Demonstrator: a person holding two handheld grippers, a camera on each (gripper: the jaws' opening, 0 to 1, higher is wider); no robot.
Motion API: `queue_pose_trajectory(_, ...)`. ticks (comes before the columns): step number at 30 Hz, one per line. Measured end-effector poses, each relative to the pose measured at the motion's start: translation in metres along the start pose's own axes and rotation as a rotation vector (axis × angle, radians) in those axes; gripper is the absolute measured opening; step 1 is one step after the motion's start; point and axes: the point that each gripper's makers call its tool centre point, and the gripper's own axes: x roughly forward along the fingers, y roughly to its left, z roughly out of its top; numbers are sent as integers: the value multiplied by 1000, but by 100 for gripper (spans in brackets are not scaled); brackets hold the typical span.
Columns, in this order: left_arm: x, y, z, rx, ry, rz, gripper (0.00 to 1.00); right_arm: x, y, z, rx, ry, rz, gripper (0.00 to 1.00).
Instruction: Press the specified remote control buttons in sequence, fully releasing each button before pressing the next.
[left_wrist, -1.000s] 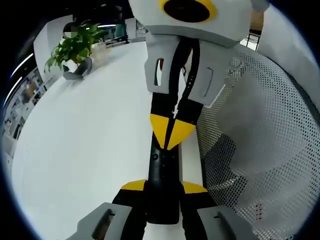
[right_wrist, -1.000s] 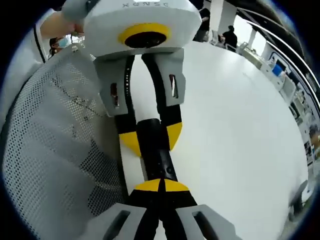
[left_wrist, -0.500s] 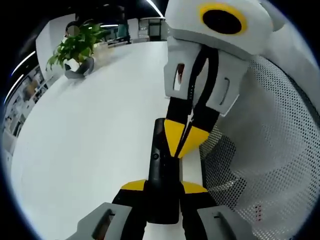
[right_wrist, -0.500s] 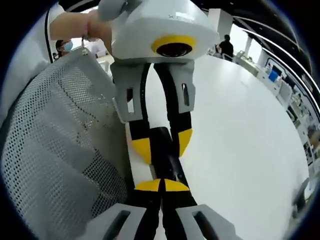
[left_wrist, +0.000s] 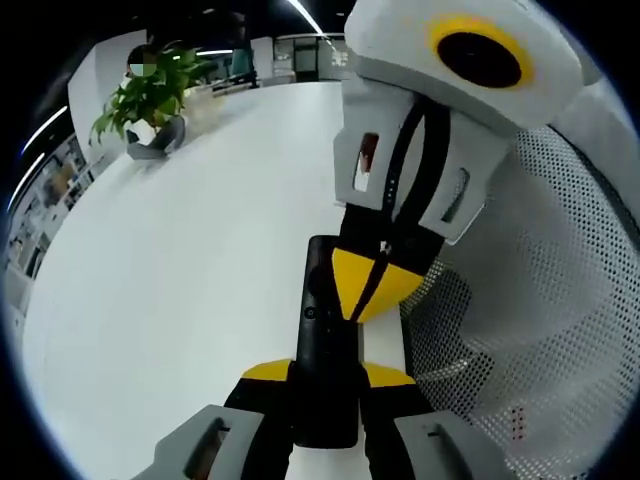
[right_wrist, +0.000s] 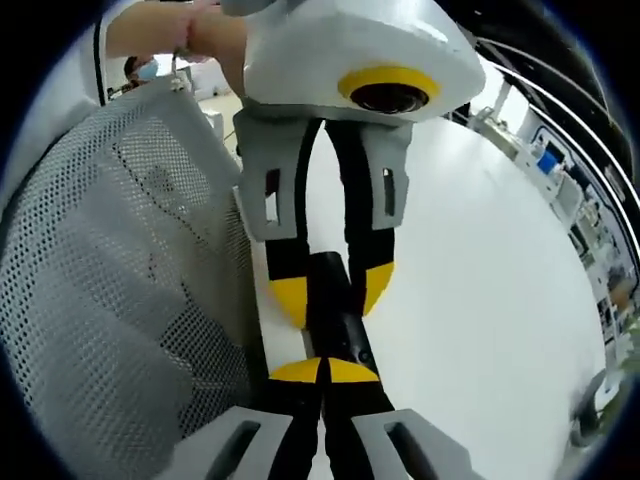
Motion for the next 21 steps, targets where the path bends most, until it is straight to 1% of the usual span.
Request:
queue_pose_trajectory(2, 0, 0, 1, -12, -5, 0, 25, -1, 2, -1, -1, 0, -14, 0)
queue_pose_trajectory(3, 0, 0, 1, -18, -8, 0, 25, -2, 0, -2, 16, 8, -29, 0)
queue_pose_trajectory(6, 0, 0, 1, -19, -11, 1, 25, -3, -3, -2, 23, 15, -36, 0)
queue_pose_trajectory(10, 0, 0, 1, -20, -13, 0, 25, -3, -11, -1, 11, 18, -64, 0)
queue_pose_trajectory(12, -1, 0, 2, -20, -12, -1, 25, -2, -14, -1, 68, 15, -55, 0)
queue_pose_trajectory(13, -1, 0, 2, -20, -12, -1, 25, -1, -14, -1, 74, 17, -52, 0)
queue_pose_trajectory(17, 0, 0, 2, -20, -12, 0, 24, 0, -14, -1, 24, 44, -44, 0)
queue_pose_trajectory(20, 0, 0, 2, -19, -15, -1, 24, 1, -15, -1, 50, 69, -41, 0)
queue_pose_trajectory(21, 0, 0, 2, -18, -16, 0, 24, 1, -16, -1, 88, 80, -40, 0)
